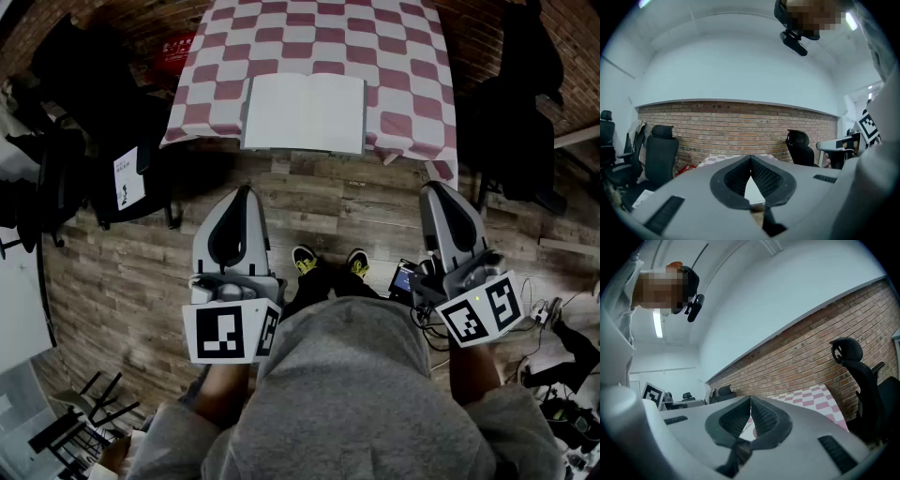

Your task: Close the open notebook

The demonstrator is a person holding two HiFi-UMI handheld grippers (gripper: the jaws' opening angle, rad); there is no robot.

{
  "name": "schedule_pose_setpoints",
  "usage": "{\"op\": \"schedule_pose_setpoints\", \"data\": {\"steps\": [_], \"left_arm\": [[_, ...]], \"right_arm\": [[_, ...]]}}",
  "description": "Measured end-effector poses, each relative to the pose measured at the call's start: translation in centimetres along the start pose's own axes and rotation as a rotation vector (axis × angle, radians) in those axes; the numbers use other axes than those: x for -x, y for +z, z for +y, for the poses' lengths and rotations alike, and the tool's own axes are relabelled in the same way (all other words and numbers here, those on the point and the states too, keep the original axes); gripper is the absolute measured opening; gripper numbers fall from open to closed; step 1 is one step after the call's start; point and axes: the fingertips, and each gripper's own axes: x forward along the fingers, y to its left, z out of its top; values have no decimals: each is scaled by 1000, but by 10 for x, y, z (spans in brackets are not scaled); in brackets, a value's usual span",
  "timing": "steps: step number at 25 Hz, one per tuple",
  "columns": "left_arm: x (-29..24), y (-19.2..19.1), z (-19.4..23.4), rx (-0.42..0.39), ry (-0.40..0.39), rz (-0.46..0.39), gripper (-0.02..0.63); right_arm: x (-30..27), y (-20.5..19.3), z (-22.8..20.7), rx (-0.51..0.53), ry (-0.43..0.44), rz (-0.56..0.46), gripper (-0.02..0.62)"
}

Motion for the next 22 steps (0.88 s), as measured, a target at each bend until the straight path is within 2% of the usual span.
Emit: {"op": "schedule_pose_setpoints", "data": {"steps": [22], "left_arm": [[6,-7,5,4,-5,12,8]], "right_arm": [[-3,-2,15,10,16,-8,28]]}}
